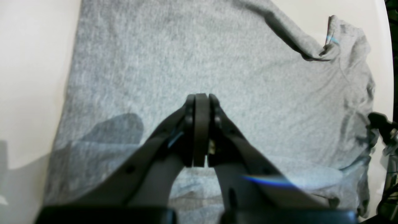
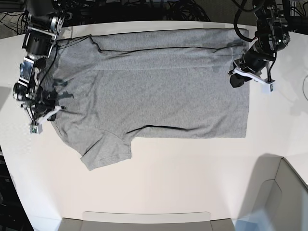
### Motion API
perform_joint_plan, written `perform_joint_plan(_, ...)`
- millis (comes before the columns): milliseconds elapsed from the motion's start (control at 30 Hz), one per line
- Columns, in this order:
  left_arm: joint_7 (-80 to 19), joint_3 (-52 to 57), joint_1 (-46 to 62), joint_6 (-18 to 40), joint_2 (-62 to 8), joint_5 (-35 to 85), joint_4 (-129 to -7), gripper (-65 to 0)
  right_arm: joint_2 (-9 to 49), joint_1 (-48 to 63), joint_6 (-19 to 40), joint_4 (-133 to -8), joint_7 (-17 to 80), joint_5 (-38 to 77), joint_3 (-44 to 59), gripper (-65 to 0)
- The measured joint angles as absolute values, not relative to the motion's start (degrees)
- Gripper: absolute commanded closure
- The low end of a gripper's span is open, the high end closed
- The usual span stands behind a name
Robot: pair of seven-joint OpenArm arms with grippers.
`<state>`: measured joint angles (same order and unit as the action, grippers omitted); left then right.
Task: Fold the T-shirt properly
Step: 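Release the right gripper and move it to the shirt's sleeve corner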
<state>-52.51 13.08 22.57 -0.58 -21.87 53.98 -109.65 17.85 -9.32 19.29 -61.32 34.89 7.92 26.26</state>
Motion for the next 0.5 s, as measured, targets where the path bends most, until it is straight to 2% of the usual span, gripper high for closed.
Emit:
perform_joint_plan(233,-52.5,13.1,21.8,-0.6,-21.9,54.0,-109.6,0.0,17.3,4.7,19.2,-82.0,46.6,6.8,26.3,0.0)
perform_joint_plan(400,-52.5,13.1,21.9,-0.6,-21.9,54.0,-109.6,0.0,14.2,4.5,19.7,-87.4,48.9,6.7,27.3,-0.4)
perform_joint_plan(500,-52.5,13.1,21.9,-0.6,-21.9,54.0,-109.6,0.0,14.7,-1.8,19.4,-88.4,48.7,6.1,28.1,-9.1)
